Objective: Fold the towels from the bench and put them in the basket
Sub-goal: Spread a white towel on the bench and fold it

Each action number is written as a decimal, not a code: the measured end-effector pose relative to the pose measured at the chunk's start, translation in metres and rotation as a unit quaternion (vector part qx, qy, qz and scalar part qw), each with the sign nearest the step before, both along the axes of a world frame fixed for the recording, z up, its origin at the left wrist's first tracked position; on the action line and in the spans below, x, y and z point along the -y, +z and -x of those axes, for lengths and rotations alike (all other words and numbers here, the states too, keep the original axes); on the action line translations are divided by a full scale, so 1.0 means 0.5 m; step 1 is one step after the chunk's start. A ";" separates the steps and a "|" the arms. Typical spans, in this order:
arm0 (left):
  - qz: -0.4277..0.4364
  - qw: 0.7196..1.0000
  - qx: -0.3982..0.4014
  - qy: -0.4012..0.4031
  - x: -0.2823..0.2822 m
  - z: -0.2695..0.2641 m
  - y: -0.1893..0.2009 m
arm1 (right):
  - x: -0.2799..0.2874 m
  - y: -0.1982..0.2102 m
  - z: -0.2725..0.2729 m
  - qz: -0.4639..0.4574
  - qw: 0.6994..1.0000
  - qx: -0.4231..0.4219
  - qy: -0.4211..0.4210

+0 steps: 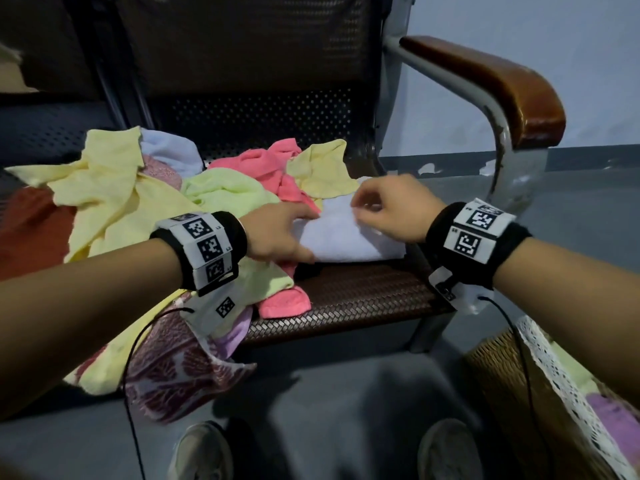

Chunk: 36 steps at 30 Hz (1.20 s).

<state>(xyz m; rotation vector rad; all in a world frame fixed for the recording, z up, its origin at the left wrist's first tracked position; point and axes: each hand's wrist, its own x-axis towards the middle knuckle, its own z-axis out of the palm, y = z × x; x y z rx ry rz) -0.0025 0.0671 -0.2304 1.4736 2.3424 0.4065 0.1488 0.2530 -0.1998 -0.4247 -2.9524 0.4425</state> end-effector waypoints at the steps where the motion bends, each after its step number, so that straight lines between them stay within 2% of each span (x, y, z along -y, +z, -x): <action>1: 0.028 0.999 -0.018 -0.014 0.001 -0.003 -0.008 | 0.012 -0.006 0.001 -0.005 0.998 0.042 0.037; 4: 0.025 0.999 -0.041 -0.003 -0.012 -0.002 -0.017 | 0.034 -0.034 0.002 -0.015 0.987 0.152 0.058; 7: -0.032 0.997 -0.022 0.062 -0.030 0.008 0.005 | 0.028 -0.036 0.009 0.005 0.989 0.148 0.019; 11: -0.164 0.981 0.030 0.103 -0.054 -0.007 0.062 | 0.021 0.010 0.011 0.035 0.993 0.114 -0.022; 14: -0.283 0.949 0.089 0.103 -0.078 -0.055 0.124 | 0.010 0.057 -0.038 0.158 0.985 0.057 -0.027; 17: -0.364 0.918 0.141 0.073 -0.114 -0.131 0.180 | -0.013 0.103 -0.135 0.282 0.957 -0.029 -0.065; 20: -0.399 0.875 0.273 0.020 -0.176 -0.231 0.219 | -0.043 0.132 -0.258 0.356 0.923 -0.102 -0.103; 22: -0.389 0.858 0.334 -0.003 -0.231 -0.311 0.221 | -0.071 0.137 -0.345 0.392 0.898 -0.156 -0.127; 25: -0.304 0.855 0.418 -0.042 -0.325 -0.445 0.181 | -0.112 0.124 -0.479 0.440 0.841 -0.247 -0.194; 28: -0.146 0.871 0.457 -0.104 -0.417 -0.589 0.108 | -0.148 0.078 -0.622 0.503 0.754 -0.316 -0.280; 31: -0.046 0.893 0.420 -0.159 -0.500 -0.729 0.023 | -0.165 -0.001 -0.752 0.567 0.644 -0.351 -0.376; 33: 0.029 0.893 0.407 -0.188 -0.545 -0.820 -0.036 | -0.170 -0.068 -0.826 0.554 0.568 -0.372 -0.481; 34: 0.067 0.895 0.390 -0.204 -0.564 -0.860 -0.067 | -0.172 -0.106 -0.857 0.542 0.535 -0.371 -0.531; 36: 0.149 0.907 0.300 -0.255 -0.593 -0.927 -0.125 | -0.171 -0.180 -0.913 0.531 0.484 -0.318 -0.618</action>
